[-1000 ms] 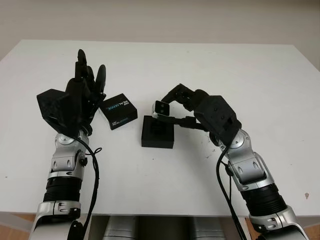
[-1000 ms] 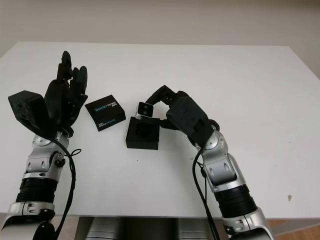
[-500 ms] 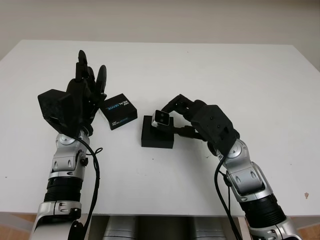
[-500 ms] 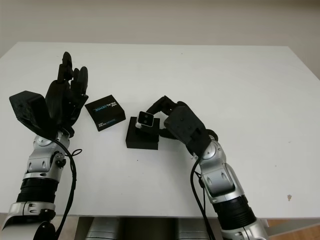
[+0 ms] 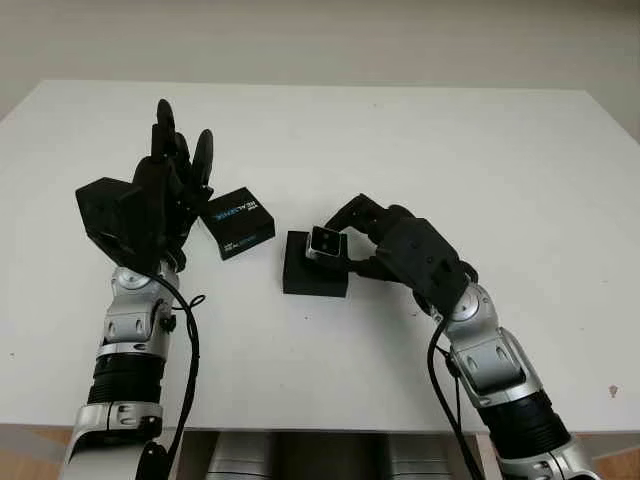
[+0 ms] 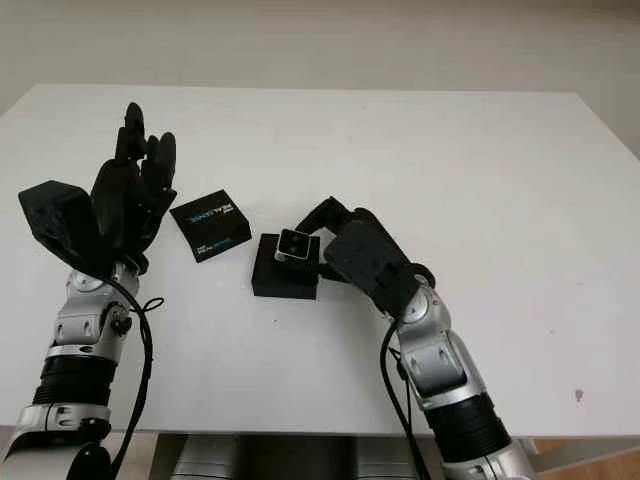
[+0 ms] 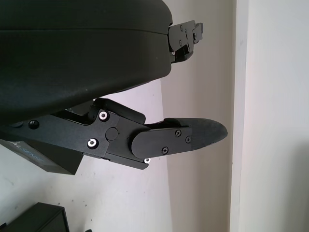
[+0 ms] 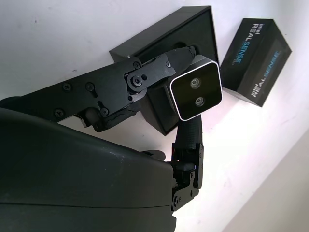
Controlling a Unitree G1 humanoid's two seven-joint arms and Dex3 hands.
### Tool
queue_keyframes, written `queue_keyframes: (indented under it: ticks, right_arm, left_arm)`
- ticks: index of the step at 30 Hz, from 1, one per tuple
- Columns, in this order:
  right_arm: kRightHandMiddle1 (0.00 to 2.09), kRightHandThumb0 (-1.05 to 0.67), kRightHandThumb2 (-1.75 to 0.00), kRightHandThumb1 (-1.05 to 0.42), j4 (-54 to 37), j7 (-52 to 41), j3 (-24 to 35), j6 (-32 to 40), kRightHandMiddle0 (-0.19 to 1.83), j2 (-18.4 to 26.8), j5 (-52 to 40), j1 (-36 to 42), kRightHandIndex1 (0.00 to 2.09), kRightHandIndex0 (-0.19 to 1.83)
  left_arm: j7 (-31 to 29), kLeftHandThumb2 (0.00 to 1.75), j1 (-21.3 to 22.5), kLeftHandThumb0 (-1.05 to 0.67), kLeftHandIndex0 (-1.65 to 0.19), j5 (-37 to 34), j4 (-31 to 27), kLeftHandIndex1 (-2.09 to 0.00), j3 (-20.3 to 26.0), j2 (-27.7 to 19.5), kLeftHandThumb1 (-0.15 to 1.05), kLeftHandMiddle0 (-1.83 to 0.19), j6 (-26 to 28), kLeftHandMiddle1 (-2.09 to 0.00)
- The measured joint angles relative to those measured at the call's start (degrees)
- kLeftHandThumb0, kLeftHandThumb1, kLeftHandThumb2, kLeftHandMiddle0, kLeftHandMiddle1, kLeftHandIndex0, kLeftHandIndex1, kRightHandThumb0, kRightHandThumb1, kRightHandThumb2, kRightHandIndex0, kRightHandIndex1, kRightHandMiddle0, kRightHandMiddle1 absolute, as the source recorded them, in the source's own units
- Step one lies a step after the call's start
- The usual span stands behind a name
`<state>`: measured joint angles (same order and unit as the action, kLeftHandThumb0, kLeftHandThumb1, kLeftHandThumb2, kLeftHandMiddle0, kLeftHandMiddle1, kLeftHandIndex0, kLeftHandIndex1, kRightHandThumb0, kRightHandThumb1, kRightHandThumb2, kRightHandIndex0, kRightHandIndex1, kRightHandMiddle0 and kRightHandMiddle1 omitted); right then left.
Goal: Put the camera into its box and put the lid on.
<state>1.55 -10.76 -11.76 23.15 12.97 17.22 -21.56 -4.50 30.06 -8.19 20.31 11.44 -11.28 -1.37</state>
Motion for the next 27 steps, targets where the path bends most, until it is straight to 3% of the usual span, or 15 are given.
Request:
queue_keyframes:
  ticks: [27]
  right_arm:
    - [1.85, -0.36, -0.05, -0.99, 4.3, -2.5, -0.9, -4.4, 0.27, 1.4, 1.1, -2.9, 0.06, 0.33]
  left_arm:
    - [0.2, 0.49, -0.1, -0.62, 0.19, -0.4, -1.3, 0.0, 0.0, 0.5, 1.05, 0.19, 1.4, 0.0]
